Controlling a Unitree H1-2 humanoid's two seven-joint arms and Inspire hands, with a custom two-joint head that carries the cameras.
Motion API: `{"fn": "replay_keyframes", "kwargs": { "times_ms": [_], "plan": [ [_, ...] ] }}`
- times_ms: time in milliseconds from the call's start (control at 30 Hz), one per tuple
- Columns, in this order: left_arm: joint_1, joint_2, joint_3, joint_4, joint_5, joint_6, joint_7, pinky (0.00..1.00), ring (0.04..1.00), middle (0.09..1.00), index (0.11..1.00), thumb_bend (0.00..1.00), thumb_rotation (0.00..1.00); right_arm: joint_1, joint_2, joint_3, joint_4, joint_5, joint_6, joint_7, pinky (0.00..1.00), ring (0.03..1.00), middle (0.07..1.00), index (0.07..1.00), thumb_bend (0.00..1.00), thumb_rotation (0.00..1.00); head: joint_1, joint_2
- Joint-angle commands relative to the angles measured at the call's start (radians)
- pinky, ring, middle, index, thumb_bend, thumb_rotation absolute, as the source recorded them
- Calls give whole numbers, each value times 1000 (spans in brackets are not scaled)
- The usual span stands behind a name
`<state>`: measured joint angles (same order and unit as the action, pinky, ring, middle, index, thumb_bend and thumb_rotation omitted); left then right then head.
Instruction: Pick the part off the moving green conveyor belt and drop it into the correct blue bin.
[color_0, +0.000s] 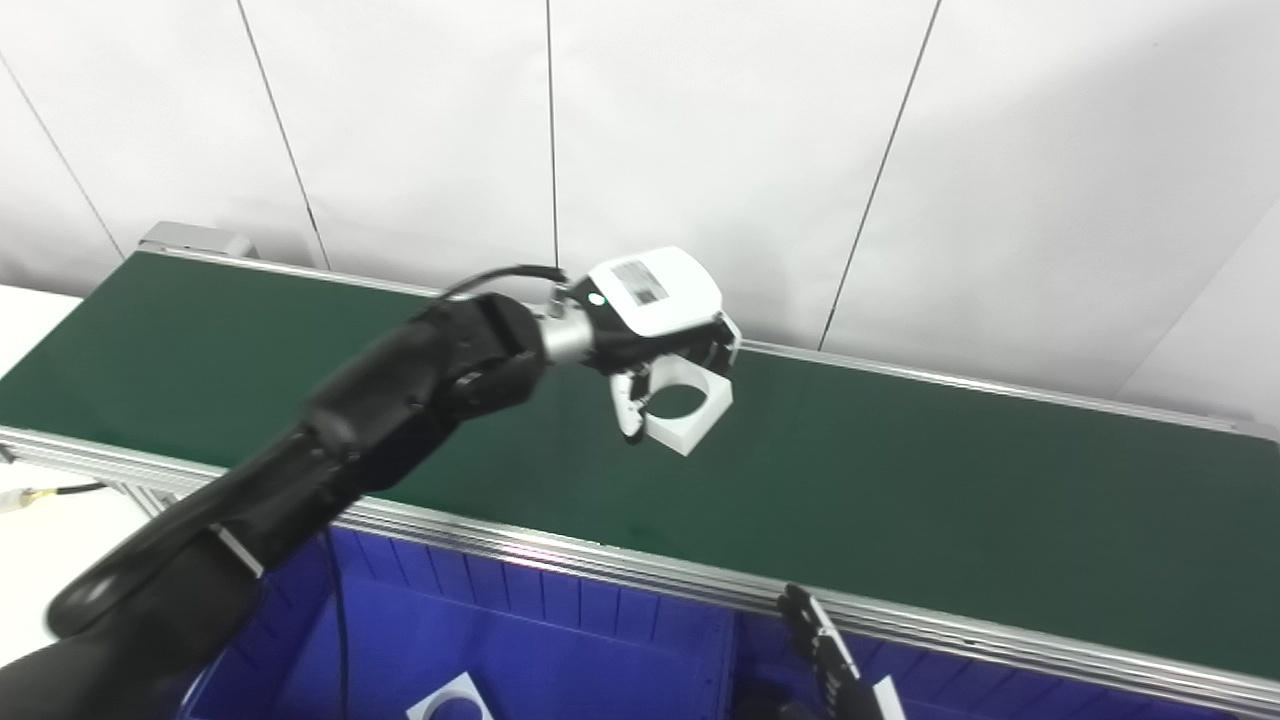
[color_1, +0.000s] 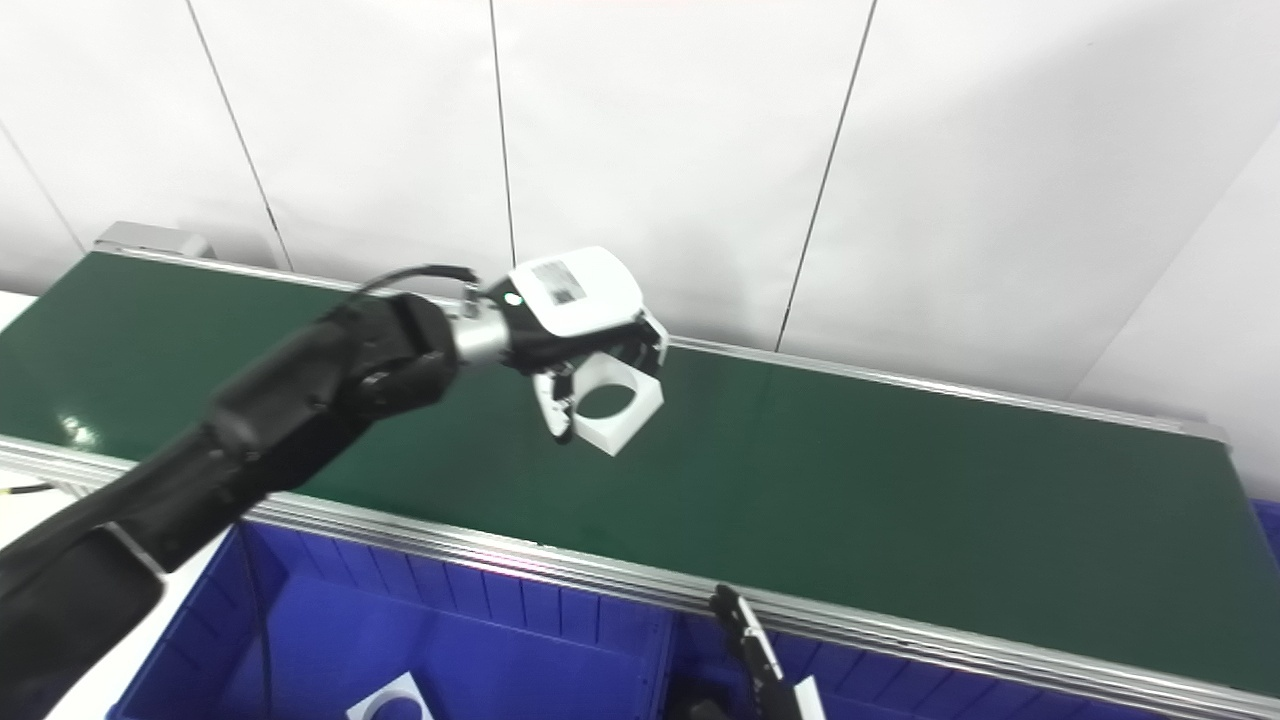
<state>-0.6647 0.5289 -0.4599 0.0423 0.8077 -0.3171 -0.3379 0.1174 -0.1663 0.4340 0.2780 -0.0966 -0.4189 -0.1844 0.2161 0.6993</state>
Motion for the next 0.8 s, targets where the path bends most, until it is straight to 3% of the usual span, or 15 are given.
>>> {"fn": "replay_keyframes", "kwargs": {
  "times_ms": [0,333,533,667,767],
  "plan": [
    [18,42,64,-101,-44,36,-21,351,400,490,535,500,0,-19,3,-18,-37,12,-51,24,895,923,902,946,828,901,32,25],
    [220,68,245,-426,-95,221,-177,375,423,513,505,503,0,-12,-13,-135,-107,88,-51,157,894,918,912,958,821,900,228,134],
    [381,66,291,-555,-57,294,-240,335,383,481,540,499,0,-1,-6,-184,-135,104,-51,223,887,925,923,976,824,902,229,155],
    [494,34,315,-576,-31,312,-216,362,407,514,515,501,0,5,9,-202,-142,95,-51,236,872,914,916,969,831,897,220,158],
    [574,-22,317,-570,-3,329,-185,361,411,527,508,501,0,8,17,-211,-143,101,-50,253,883,914,911,965,828,888,209,157]
  ]
}}
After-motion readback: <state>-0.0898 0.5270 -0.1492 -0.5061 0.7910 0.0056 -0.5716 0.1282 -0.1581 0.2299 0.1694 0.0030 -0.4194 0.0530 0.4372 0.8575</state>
